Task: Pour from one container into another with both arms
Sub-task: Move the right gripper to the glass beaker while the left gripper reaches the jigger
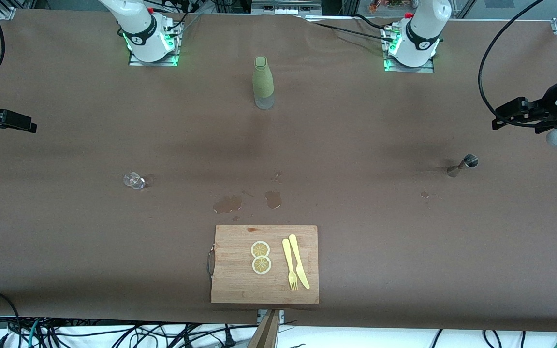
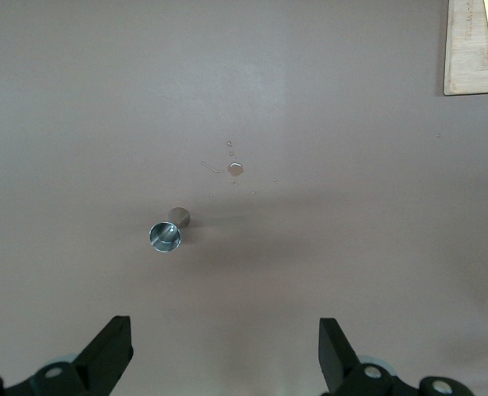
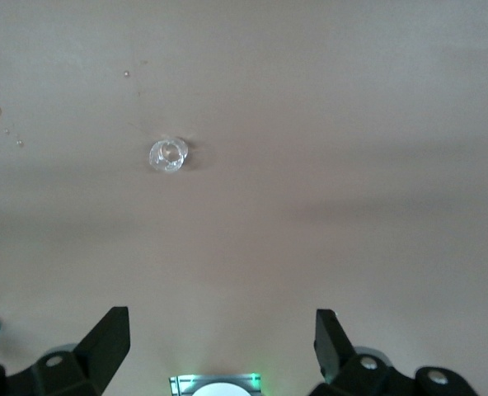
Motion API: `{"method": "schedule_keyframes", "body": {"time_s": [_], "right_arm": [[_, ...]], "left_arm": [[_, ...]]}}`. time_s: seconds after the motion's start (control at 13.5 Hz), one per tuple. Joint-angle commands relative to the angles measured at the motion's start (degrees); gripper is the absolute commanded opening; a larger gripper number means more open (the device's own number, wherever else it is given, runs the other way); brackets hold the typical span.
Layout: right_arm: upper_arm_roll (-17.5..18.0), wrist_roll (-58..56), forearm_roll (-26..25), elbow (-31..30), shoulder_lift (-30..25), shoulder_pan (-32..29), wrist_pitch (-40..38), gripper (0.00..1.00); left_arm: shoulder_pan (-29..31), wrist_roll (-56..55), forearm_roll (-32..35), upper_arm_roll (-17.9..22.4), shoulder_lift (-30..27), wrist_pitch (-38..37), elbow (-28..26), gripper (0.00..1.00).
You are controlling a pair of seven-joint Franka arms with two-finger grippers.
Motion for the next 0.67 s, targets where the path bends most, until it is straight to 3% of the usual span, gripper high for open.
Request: {"method": "schedule_keyframes", "body": {"time_s": [0.0,0.37,0.59], "right_arm": [[0.0,-6.6,0.7,-1.6,-1.3,-0.2,-0.5,1.00],[-0.4,-27.8,0.8,-5.2,-0.7,-0.7,5.0,1.00],[-0.7,-32.0,0.8,-6.8,-0.1,-0.8,5.9,1.00]], "left_arm": [[-0.2,-0.3,1.9,-0.1,-1.1,0.8,-1.0,1.00],[-0.2,-0.4,1.9,-0.1,-1.1,0.8,-1.1,1.00],[-0.2,-0.4,1.9,-0.1,-1.0,0.8,-1.1,1.00]]}}
